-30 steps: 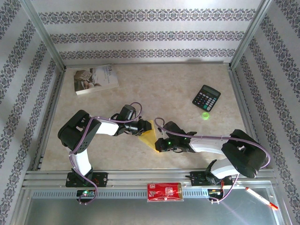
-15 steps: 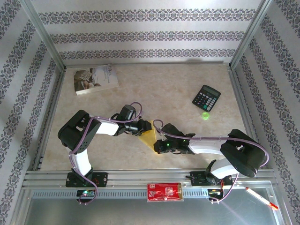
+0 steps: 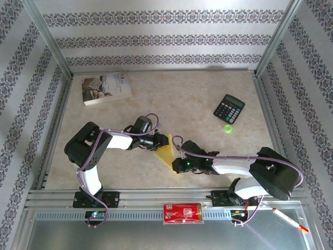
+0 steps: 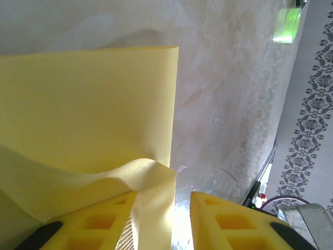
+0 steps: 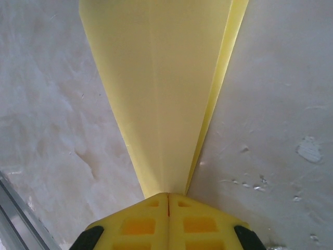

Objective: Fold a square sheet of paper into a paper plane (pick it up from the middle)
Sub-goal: Fourth fold the wing at the center of the table.

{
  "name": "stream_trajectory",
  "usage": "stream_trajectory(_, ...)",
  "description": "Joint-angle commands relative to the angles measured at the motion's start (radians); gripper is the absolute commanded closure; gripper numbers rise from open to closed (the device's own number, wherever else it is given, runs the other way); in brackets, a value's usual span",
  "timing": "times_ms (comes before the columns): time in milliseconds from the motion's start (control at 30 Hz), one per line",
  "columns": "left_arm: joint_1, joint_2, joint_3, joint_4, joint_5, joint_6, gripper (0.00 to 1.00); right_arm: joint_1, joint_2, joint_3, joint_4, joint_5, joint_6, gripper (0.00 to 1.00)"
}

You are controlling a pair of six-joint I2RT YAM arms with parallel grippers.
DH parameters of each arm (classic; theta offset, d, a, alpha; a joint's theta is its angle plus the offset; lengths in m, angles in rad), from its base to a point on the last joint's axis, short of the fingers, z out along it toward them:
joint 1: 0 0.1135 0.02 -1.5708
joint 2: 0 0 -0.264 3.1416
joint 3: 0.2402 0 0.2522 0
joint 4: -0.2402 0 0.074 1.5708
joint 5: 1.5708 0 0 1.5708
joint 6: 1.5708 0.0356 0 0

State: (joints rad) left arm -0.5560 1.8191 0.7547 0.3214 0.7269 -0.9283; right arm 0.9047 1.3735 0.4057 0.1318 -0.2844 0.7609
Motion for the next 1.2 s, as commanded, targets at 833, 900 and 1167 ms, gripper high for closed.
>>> stream_trajectory(833, 0.013, 0.065, 0.002, -0.154, -0.105, 0.071, 0.69, -0.021, -0.046, 0.136, -0.148, -0.066, -0.031, 0.98)
stream_trajectory(900, 0.013, 0.065, 0.004, -0.154, -0.103, 0.07, 0.69, -0.022, -0.002, 0.16, -0.135, -0.072, -0.042, 0.98)
stream_trajectory(1167, 0.013, 0.064, 0.008, -0.156, -0.101, 0.071, 0.69, -0.027, 0.108, 0.142, -0.105, -0.094, -0.045, 0.99)
